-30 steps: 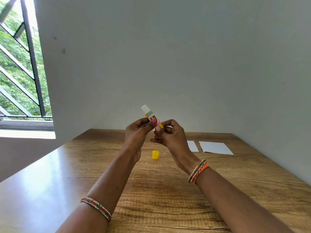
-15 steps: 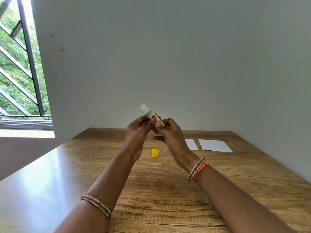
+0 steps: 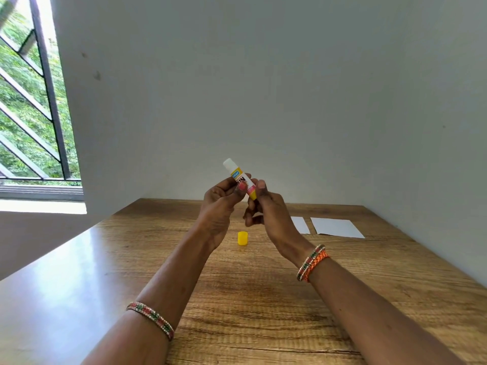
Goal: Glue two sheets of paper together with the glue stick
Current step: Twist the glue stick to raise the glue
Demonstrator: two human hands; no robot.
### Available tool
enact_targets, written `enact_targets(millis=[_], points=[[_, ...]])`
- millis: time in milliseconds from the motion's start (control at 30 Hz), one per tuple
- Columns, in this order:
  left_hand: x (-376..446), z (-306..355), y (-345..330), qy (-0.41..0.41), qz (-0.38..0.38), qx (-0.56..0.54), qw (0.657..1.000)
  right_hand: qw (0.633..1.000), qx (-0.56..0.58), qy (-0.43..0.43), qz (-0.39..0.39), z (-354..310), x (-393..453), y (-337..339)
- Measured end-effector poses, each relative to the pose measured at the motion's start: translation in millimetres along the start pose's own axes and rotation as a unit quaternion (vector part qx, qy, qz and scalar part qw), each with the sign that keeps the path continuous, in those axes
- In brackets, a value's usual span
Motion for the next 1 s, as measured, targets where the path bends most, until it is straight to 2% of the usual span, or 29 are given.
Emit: enact_targets(millis=[100, 233, 367, 500, 700, 867, 1000], points=[[1, -2, 4, 0.002, 0.019, -0.001, 1.000, 1.000, -0.025, 0.001, -0.007, 0, -2, -2], [1, -2, 7, 0.006, 0.055, 0.007, 0.998, 0.996, -0.063, 0.044, 0.038, 0, -1, 1], [0, 1, 7, 0.005, 0.064, 0.002, 0.998, 0.991, -0.054, 0.095, 0.075, -6, -3, 4], [2, -2, 9, 0.008, 0.064, 0.001, 0.998, 0.993, -0.041, 0.085, 0.072, -7, -4, 4], [2, -5, 4, 0.017, 0.026, 0.011, 0.999, 0.987, -0.092, 0.089, 0.094, -11, -7, 5], [1, -7, 2, 0.027, 0.011, 0.011, 1.000, 0.994, -0.079, 0.041, 0.061, -7, -6, 1], [1, -9, 7, 0.035, 0.045, 0.026, 0.998, 0.982, -0.149, 0.097, 0.065, -9, -6, 1]])
Point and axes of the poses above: each hand's wrist, its own x-axis towards the middle knuckle, its own y-axis out of the back of the hand, z = x × y, the point moved 6 cm from there along x, towards the middle knuckle, and after that the axes turned 7 degrees about x, right-handed, at the moved point
